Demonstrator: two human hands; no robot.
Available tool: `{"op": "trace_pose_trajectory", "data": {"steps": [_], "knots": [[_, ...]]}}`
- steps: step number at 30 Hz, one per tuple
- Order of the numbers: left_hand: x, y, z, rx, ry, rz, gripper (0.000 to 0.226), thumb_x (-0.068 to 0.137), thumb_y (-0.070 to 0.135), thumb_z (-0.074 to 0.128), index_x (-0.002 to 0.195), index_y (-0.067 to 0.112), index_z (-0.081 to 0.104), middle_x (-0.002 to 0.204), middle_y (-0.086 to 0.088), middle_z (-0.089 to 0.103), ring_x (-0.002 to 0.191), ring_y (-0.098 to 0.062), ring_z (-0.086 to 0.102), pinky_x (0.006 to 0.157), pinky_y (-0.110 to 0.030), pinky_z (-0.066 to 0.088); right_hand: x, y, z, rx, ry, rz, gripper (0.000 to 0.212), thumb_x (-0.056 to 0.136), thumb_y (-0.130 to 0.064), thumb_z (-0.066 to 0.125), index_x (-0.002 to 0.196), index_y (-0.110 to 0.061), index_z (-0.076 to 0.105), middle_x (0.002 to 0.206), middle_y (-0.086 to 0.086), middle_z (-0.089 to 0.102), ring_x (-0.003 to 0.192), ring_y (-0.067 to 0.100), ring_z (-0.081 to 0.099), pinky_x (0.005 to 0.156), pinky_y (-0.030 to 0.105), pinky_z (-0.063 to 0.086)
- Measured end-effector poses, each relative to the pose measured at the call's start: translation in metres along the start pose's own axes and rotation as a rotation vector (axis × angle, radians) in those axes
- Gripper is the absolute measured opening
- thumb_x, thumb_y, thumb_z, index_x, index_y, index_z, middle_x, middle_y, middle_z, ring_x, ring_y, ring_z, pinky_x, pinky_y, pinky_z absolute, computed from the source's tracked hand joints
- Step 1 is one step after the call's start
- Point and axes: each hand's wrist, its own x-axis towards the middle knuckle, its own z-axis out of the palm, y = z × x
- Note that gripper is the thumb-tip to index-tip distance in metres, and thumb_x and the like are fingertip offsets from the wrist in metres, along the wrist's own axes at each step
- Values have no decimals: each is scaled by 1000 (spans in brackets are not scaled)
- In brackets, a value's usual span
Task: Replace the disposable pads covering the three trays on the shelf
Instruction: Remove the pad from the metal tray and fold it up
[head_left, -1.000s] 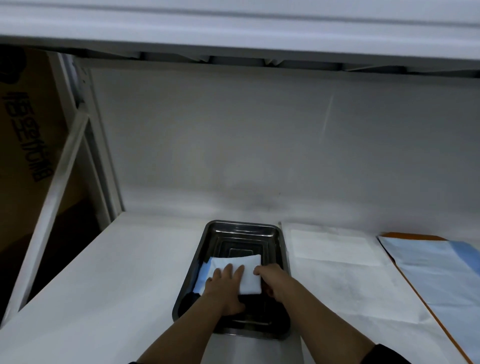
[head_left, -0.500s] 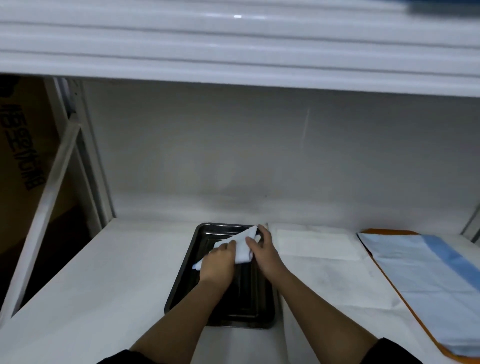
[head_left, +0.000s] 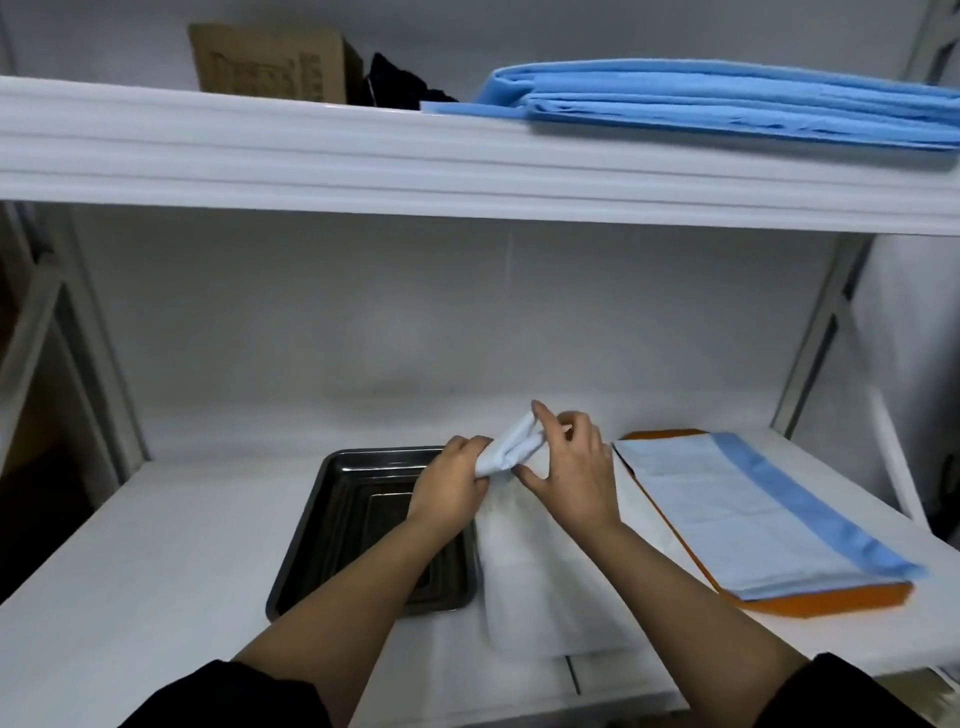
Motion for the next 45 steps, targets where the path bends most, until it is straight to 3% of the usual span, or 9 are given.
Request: {"op": "trace_pose_trajectory", "data": {"steps": [3,6,9,13,22,32,35,38,45], "knots": [[-2,24,8,-2,-20,89,33,87,16,51,118,24,61,110,-1,62,100,-23,59,83,-36,47,-8,15,-19,-73,34,-52,90,61,-41,83,140,-22,43,140,10,46,124,29,49,86,40,48],[-6,48,15,7,-13,144,33,87,22,50,118,29,62,111,4,65,101,-20,60,85,-34,44,-15,29,-42,-114,9,-178,72,61,-32,83,126,-19,56,134,4,55,128,27,49,88,40,48],[-13,70,20,-102,-66,154,32,84,26,46,110,27,64,106,6,67,98,-19,60,84,-34,45,-28,44,-65,-123,47,-218,35,63,-30,79,93,-20,64,99,-4,67,106,24,63,76,34,48],[-26,94,28,-225,-176,145,20,87,16,53,106,21,55,102,5,66,93,-18,58,79,-32,46,-57,63,-93,-134,83,-153,23,67,-33,71,75,-17,57,67,-4,59,64,23,58,54,29,39],[-63,125,50,-274,-350,197,13,88,18,56,100,13,53,98,-1,64,88,-23,58,74,-37,45,-115,82,-137,-207,47,-153,26,74,-43,71,78,-22,57,63,-8,58,56,15,56,49,21,30],[-118,105,71,-192,-512,152,42,87,39,58,117,10,58,116,-5,64,106,-23,60,88,-30,45,-178,72,-134,-161,-53,-203,30,81,-54,50,80,-25,57,66,-9,57,57,9,54,50,17,25],[-140,91,79,-97,-569,111,76,72,67,45,130,18,55,128,1,59,117,-17,55,94,-23,38,-198,68,-124,-193,-150,-232,30,81,-56,47,81,-27,55,63,-9,55,55,9,54,43,20,30],[-161,67,93,-10,-535,126,46,84,52,59,123,27,57,123,7,62,113,-13,57,88,-22,40,-221,64,-106,-184,-307,-209,25,79,-53,47,84,-28,47,62,-8,53,53,10,55,39,23,26],[-192,11,125,193,-732,3,54,87,49,55,132,21,46,130,-5,58,117,-24,55,92,-32,45,-249,51,-55,65,-668,-27,24,91,-27,50,112,-14,48,107,6,59,94,28,57,63,33,35]]}}
